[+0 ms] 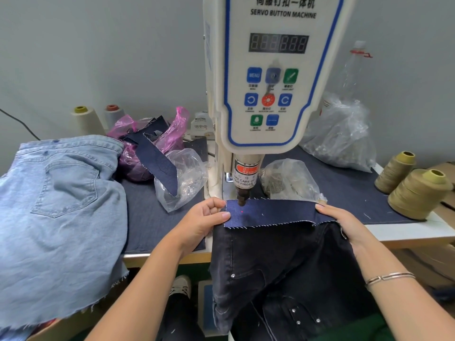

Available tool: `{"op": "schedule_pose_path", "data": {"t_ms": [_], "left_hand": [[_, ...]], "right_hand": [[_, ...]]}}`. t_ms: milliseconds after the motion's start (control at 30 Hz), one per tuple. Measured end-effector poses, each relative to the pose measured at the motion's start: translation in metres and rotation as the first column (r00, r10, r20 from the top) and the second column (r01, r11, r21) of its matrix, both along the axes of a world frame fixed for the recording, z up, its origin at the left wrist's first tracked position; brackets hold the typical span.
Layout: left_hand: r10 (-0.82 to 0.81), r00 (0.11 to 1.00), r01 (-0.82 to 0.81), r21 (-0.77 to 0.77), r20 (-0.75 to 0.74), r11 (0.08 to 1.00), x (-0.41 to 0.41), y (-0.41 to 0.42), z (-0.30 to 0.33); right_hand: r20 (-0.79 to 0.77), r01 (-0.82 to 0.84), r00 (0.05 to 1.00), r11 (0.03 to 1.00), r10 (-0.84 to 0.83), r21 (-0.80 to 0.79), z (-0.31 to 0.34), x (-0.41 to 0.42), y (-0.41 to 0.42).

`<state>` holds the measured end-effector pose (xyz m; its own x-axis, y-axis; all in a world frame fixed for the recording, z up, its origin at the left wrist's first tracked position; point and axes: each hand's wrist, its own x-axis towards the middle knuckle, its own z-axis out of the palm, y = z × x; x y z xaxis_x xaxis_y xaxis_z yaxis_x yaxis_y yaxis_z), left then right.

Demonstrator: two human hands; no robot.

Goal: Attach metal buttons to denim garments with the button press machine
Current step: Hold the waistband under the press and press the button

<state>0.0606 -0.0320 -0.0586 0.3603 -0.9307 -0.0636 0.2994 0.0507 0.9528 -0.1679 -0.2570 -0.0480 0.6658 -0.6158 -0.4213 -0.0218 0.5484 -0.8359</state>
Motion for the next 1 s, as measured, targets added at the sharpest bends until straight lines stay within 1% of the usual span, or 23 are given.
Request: {"op": "schedule_pose_path", "data": {"t_ms": [367,767,1000], "left_hand": [[0.012,1.000,-0.012,0.008,0.020,1.000,0.0010,-0.0027,-0.0040],[0.012,1.000,-0.013,-0.025,-0.020,1.000,0.0016,-0.0027,-0.0035],[-0.001,0.999,-0.002,-0.092,-0.033,0.996,0.0028,-0.0015,-0.0051]], "right_hand": [[-0.066,0.114,0.991,0.993,-0.114,0.000,-0.0029,0.0030,-0.0027],[-0.078,0.080,0.994,0.997,-0.079,0.004,-0.0011,0.0032,-0.0016],[-0.066,0.074,0.995,0.997,-0.073,0.012,-0.0001,0.0026,-0.0005]]}}
